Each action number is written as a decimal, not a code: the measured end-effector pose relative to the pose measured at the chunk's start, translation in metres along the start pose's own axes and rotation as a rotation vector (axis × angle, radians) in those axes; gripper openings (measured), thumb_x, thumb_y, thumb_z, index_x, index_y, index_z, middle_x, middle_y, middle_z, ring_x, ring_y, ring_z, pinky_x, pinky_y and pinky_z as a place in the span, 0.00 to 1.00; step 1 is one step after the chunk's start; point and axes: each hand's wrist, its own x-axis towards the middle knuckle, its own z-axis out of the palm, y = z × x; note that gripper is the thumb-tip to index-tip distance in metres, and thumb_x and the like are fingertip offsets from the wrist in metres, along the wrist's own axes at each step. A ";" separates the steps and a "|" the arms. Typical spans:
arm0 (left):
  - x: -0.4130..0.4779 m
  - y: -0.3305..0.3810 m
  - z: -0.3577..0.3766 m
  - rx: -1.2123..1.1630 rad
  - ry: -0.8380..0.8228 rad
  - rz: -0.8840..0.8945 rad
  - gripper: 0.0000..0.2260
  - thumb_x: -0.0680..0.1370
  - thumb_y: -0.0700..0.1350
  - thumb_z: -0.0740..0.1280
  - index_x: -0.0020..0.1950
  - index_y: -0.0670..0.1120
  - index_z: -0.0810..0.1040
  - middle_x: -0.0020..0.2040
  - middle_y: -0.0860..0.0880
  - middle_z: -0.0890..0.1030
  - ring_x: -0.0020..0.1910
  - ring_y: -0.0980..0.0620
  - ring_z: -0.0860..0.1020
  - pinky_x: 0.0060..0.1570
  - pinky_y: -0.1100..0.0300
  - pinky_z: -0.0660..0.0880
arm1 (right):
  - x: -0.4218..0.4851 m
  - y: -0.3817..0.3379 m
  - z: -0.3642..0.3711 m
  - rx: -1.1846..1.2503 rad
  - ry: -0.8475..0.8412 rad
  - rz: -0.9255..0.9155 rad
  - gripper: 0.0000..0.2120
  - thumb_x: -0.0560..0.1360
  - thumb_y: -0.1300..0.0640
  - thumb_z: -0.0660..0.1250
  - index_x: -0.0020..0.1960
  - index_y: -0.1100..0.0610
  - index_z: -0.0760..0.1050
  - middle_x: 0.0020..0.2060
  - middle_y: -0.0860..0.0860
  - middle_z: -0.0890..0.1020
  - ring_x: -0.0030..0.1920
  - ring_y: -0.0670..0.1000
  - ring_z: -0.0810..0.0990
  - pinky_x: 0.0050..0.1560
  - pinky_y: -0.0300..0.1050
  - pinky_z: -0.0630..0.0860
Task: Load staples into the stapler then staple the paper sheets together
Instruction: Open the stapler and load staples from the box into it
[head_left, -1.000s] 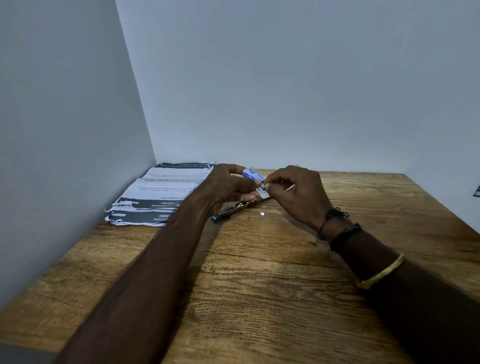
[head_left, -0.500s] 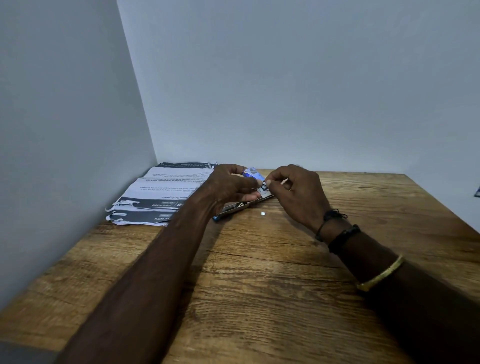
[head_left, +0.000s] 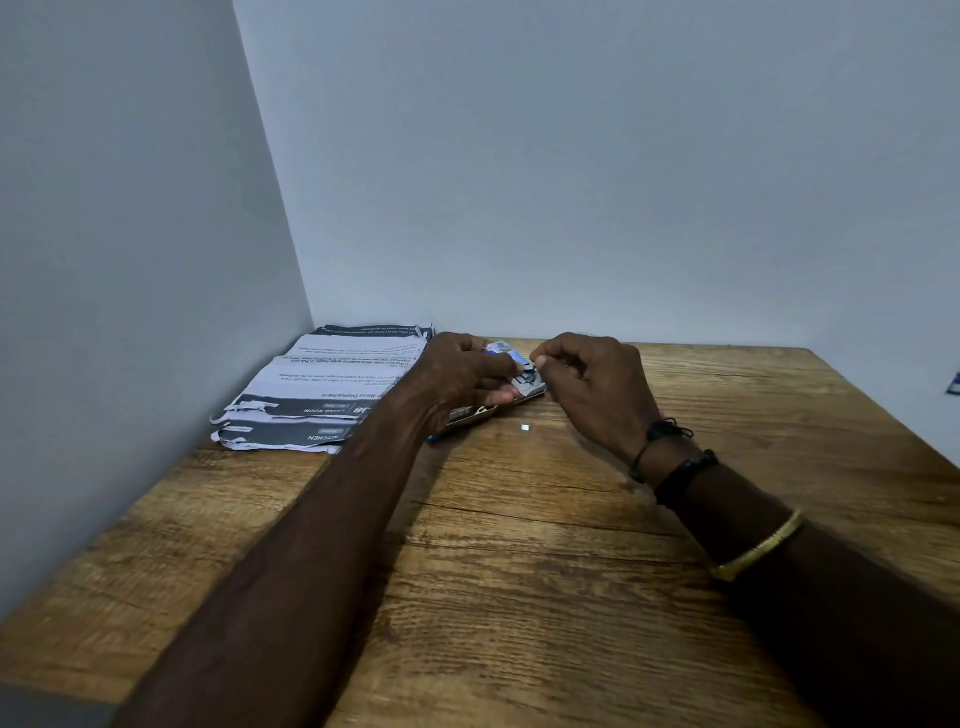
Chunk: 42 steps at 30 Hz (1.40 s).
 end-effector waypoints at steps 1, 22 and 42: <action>0.000 0.000 0.000 0.003 0.001 0.001 0.17 0.71 0.33 0.76 0.58 0.29 0.78 0.38 0.38 0.83 0.30 0.50 0.84 0.30 0.62 0.81 | 0.000 -0.001 0.000 0.008 0.000 0.009 0.05 0.76 0.58 0.70 0.45 0.54 0.86 0.30 0.42 0.82 0.31 0.41 0.80 0.35 0.29 0.72; 0.002 0.004 -0.016 -0.087 0.144 -0.004 0.08 0.72 0.32 0.75 0.49 0.32 0.81 0.45 0.33 0.84 0.33 0.47 0.84 0.36 0.60 0.84 | 0.005 0.004 -0.004 0.019 0.166 -0.022 0.03 0.73 0.57 0.74 0.44 0.52 0.86 0.32 0.40 0.83 0.31 0.40 0.80 0.37 0.29 0.73; 0.000 0.005 -0.017 -0.111 0.199 0.045 0.07 0.71 0.32 0.75 0.44 0.38 0.79 0.44 0.36 0.85 0.37 0.45 0.85 0.36 0.59 0.84 | 0.003 0.023 -0.001 -0.135 -0.306 0.016 0.07 0.71 0.59 0.73 0.45 0.49 0.87 0.40 0.43 0.85 0.36 0.30 0.76 0.37 0.32 0.66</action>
